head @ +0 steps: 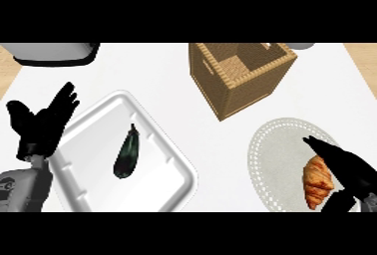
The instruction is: Pick the croissant from the placemat and place it in the basket
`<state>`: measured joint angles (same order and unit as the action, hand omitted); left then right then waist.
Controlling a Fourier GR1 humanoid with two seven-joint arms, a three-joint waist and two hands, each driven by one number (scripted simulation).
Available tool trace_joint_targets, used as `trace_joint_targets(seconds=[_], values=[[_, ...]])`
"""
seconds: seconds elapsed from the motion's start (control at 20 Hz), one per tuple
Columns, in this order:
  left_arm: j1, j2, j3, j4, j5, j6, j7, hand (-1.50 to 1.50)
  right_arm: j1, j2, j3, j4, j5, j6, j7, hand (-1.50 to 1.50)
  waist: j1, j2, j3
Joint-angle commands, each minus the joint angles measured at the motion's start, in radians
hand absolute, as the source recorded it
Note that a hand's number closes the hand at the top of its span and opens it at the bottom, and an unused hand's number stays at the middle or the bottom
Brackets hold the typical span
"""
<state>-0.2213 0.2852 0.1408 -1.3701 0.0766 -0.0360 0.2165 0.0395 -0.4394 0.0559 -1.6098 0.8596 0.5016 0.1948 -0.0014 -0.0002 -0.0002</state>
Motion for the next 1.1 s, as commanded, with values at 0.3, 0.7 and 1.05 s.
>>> trace_joint_targets(seconds=[0.3,0.7,1.05], values=[[-0.016,-0.01,0.012,-0.023,-0.002,-0.01,0.058,0.0,0.014,-0.013,0.091,0.124,0.166,-0.066,-0.107,1.5,0.001,0.0,0.0],[-0.004,-0.005,0.04,0.039,-0.006,-0.045,-0.036,0.0,-0.032,0.023,0.072,0.197,0.186,-0.074,-0.126,1.5,-0.002,0.002,0.0],[-0.024,-0.025,-0.009,-0.031,-0.008,-0.048,0.023,0.0,-0.272,0.428,0.079,0.135,0.217,-0.186,0.33,1.5,0.092,0.018,0.001]])
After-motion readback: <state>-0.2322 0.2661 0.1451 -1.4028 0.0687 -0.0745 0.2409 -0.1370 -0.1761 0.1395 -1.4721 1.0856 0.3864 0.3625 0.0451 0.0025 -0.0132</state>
